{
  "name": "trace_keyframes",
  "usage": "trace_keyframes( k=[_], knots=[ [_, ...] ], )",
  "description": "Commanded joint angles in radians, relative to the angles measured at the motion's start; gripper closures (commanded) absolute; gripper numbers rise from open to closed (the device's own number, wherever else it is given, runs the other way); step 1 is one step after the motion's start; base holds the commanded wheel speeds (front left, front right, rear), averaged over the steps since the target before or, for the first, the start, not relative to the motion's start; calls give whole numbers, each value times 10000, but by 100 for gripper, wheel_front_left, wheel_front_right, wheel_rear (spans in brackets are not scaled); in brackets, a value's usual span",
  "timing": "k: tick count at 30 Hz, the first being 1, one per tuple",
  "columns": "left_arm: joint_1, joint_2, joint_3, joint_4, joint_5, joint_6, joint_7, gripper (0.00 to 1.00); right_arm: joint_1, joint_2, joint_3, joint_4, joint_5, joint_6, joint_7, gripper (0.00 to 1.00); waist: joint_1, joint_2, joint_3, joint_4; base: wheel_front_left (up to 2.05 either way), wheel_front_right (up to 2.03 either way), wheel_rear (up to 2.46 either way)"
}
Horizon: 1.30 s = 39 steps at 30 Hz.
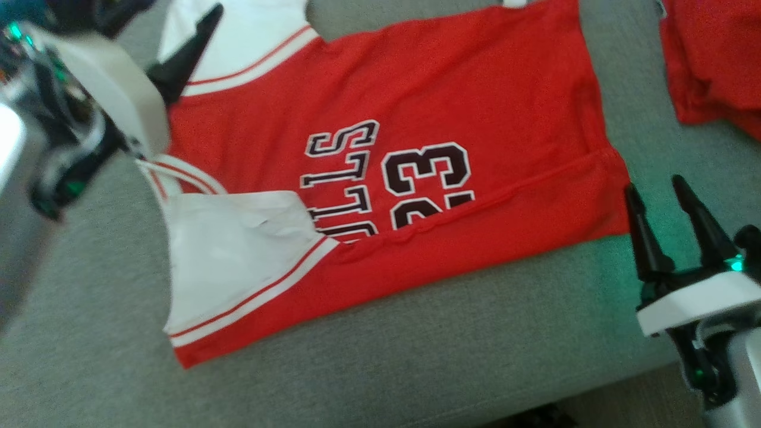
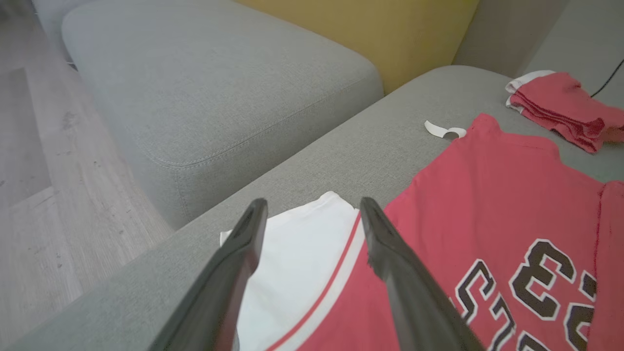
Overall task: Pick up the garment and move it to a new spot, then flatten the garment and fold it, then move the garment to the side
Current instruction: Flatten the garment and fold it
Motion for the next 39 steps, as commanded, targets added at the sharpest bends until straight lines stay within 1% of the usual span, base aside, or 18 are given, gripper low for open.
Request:
trace_keyframes(
  k=[1,4,6,9,13,16,19,22,26,27,28,29,30,32,35,39],
  knots=[
    [-783,654,253,2,-302,-34,308,0,-139,-79,230,-329,117,-7,-119,0,-1,0,529,-525,0,0,0],
    [-1778,1055,-221,649,-931,-34,1042,0,-323,42,454,-308,331,-7,-219,0,-1,0,888,-844,0,0,0],
    [-2333,1228,-505,1056,-1153,-35,1352,0,-432,50,596,-245,421,-7,-337,0,-1,0,1125,-1015,0,0,0],
    [-3004,1480,-870,1707,-1209,-35,1529,0,-588,79,810,-64,492,-7,-519,0,-1,0,1420,-1255,0,0,0],
    [-3753,1843,-1359,2541,-970,-35,1675,0,-782,125,1108,147,580,-7,-743,0,-1,0,1796,-1506,0,0,0],
    [-4181,2052,-1679,3077,-851,-35,1854,0,-934,125,1268,282,637,-7,-862,0,-1,0,2052,-1633,0,0,0],
    [-4463,2154,-1860,3490,-959,-36,1902,0,-1094,123,1386,406,668,-7,-995,0,-1,0,2261,-1717,0,0,0],
    [-4595,2215,-2001,3641,-1017,-36,1878,0,-1199,123,1455,495,686,-7,-1049,0,-1,0,2377,-1751,0,0,0],
    [-4710,2359,-2458,3757,-1179,-36,1978,0,-1422,130,1541,694,703,-7,-1165,0,-1,0,2496,-1776,0,0,0],
    [-4723,2397,-2574,3730,-1270,-36,2013,3,-1472,130,1540,738,710,-7,-1193,0,-1,0,2508,-1773,0,0,0],
    [-4728,2421,-2670,3683,-1398,-36,2040,52,-1517,123,1534,783,722,-7,-1217,0,-1,0,2510,-1766,0,0,0],
    [-4746,2450,-2784,3573,-1501,-36,2009,82,-1562,102,1514,825,723,-7,-1245,0,-1,0,2509,-1755,0,0,0],
    [-4764,2488,-2883,3492,-1624,-36,1978,100,-1603,75,1488,867,720,-7,-1274,0,-1,0,2499,-1741,0,0,0],
    [-4852,2593,-3136,3265,-1771,-36,1868,100,-1700,-5,1447,907,716,-7,-1307,0,-1,0,2468,-1697,0,0,0],
    [-5069,2680,-3460,3032,-1780,-36,1365,100,-1961,-201,1386,829,739,-7,-1236,0,-1,0,2381,-1605,0,0,0],
    [-5367,2656,-3974,2810,-1800,-36,604,100,-2787,-511,1378,583,1128,-7,-629,0,-1,0,2226,-1439,0,0,0]
  ],
)
